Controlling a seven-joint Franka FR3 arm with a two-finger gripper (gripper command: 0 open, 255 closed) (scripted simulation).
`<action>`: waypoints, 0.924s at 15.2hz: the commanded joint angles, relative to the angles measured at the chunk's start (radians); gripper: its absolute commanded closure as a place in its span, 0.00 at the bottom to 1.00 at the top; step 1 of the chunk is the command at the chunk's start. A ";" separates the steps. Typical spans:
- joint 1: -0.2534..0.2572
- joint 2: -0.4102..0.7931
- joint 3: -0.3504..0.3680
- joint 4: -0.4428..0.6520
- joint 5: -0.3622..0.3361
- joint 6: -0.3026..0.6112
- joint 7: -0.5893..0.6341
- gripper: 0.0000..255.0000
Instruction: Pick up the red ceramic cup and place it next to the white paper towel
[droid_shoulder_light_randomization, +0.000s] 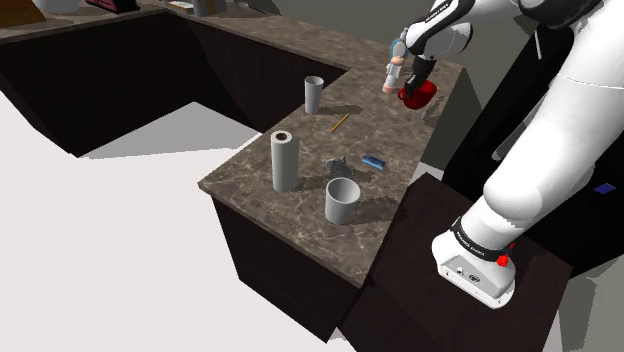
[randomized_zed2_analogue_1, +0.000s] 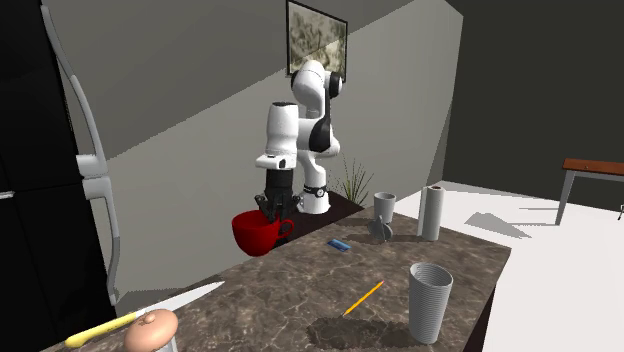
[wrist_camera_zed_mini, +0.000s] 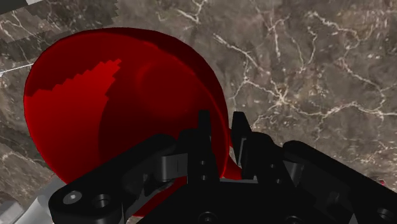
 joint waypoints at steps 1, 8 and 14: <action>0.003 -0.017 -0.003 0.012 -0.010 -0.026 0.006 1.00; 0.011 -0.067 -0.010 0.052 -0.041 -0.113 0.023 1.00; 0.015 -0.103 -0.013 0.096 -0.061 -0.188 0.033 1.00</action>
